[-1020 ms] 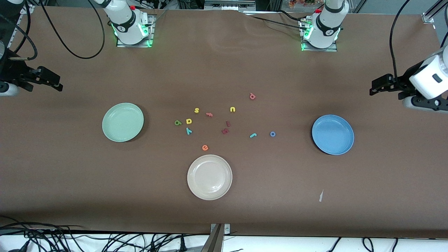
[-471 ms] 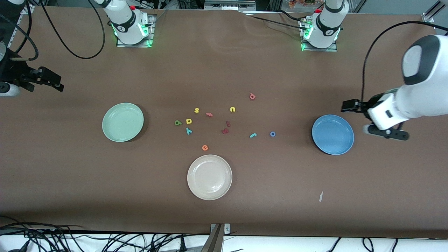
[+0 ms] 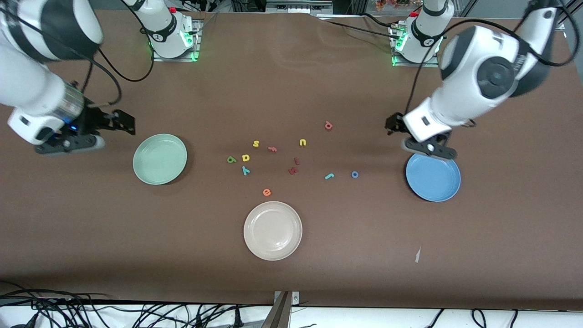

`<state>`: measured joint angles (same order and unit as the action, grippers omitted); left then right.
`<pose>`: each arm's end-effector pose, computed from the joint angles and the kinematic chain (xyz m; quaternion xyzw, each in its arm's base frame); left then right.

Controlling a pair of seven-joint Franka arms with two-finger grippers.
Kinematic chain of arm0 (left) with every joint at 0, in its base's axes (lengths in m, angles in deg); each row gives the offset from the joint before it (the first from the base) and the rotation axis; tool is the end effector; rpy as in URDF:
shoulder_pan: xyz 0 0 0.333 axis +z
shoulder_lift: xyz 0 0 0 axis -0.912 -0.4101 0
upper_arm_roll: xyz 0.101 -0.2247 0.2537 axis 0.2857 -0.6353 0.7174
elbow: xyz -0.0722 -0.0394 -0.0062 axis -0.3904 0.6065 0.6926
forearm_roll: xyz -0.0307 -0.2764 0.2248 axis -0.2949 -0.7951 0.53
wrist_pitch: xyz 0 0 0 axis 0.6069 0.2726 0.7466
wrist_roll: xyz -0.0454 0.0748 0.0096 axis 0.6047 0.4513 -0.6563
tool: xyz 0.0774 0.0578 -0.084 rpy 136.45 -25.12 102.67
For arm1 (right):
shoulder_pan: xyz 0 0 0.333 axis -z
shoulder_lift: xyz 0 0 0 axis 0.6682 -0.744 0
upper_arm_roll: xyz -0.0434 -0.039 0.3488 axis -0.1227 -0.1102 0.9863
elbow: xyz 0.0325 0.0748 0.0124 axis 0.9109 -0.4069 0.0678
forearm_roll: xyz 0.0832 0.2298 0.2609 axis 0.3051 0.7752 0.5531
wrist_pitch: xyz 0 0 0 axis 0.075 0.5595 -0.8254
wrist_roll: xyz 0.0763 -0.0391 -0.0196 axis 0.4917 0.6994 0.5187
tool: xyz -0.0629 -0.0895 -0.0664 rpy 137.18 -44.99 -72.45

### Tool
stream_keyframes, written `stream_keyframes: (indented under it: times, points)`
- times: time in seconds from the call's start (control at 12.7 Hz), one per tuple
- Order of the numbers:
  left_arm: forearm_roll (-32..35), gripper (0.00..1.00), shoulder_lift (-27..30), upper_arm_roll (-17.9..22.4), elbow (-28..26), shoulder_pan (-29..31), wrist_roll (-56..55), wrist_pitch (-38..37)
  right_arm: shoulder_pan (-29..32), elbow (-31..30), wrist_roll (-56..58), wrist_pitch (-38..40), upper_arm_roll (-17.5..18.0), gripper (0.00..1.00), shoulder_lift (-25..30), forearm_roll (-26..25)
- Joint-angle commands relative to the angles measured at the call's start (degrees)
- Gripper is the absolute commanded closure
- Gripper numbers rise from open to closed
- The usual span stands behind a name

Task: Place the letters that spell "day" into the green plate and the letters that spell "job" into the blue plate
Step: 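Reach the left gripper to pink p while the right gripper reaches cyan y, then grasp the pink p with the left gripper while the right gripper grasps cyan y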

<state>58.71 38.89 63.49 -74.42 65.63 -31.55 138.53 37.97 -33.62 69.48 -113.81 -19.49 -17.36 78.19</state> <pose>0.5023 -0.1907 0.4638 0.9910 -0.1126 -0.0580 0.0427 0.5584 0.0847 0.5184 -0.9972 -0.0626 0.0390 0.0076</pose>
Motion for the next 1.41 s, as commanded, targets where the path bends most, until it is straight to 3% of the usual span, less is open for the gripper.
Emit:
stream_keyframes:
  times: [0.0, 0.24, 0.39, 0.47, 0.63, 0.71, 0.86, 0.94, 1.1, 1.33]
  points:
    - [-0.87, 0.0, 6.75, -6.35, -14.54, 0.68, -5.42, 10.73, -5.42, 0.08, -13.3, -3.2, -0.15, 0.0, -3.97, -0.71]
    - [-0.87, 0.0, 5.8, -14.43, -21.86, 0.42, -17.17, 22.0, -11.58, 0.0, -25.02, -10.56, -0.15, 0.0, -10.3, -0.8]
    - [-0.7, 0.0, 2.56, -18.05, -23.37, 0.34, -25.7, 27.1, -15.52, 0.26, -23.65, -14.52, -0.06, 0.0, -14.87, -0.71]
    - [-0.35, 0.0, 0.1, -18.93, -23.46, 0.07, -30.36, 29.04, -19.03, 0.26, -23.65, -17.15, -0.24, 0.0, -16.19, -0.88]
    - [1.49, 0.0, -5.17, -18.94, -23.55, -3.34, -41.07, 34.48, -20.12, 0.44, -21.2, -20.95, -0.24, 0.0, -19.36, -0.54]
    - [5.85, 0.0, -7.72, -18.94, -23.55, -4.23, -46.96, 36.68, -20.56, 0.52, -19.44, -22.09, -0.24, 0.01, -20.76, -0.45]
    - [17.26, 0.0, -12.99, -18.94, -23.02, -4.5, -61.88, 39.07, -22.22, 0.52, -18.29, -24.99, -0.06, 0.3, -23.4, -0.45]
    - [24.02, 0.0, -15.8, -18.94, -22.67, -4.5, -69.27, 39.6, -23.36, 0.52, -18.28, -27.09, -0.15, 0.4, -24.72, -0.71]
    - [33.28, 0.0, -20.47, -18.42, -20.13, -4.59, -82.2, 39.6, -24.16, 0.26, -18.28, -30.18, -0.15, 0.49, -26.83, -0.89]
    - [35.78, 0.01, -25.58, -18.33, -16.09, -4.5, -89.2, 39.08, -24.52, 0.35, -18.28, -35.0, -0.24, 0.49, -29.91, -5.7]
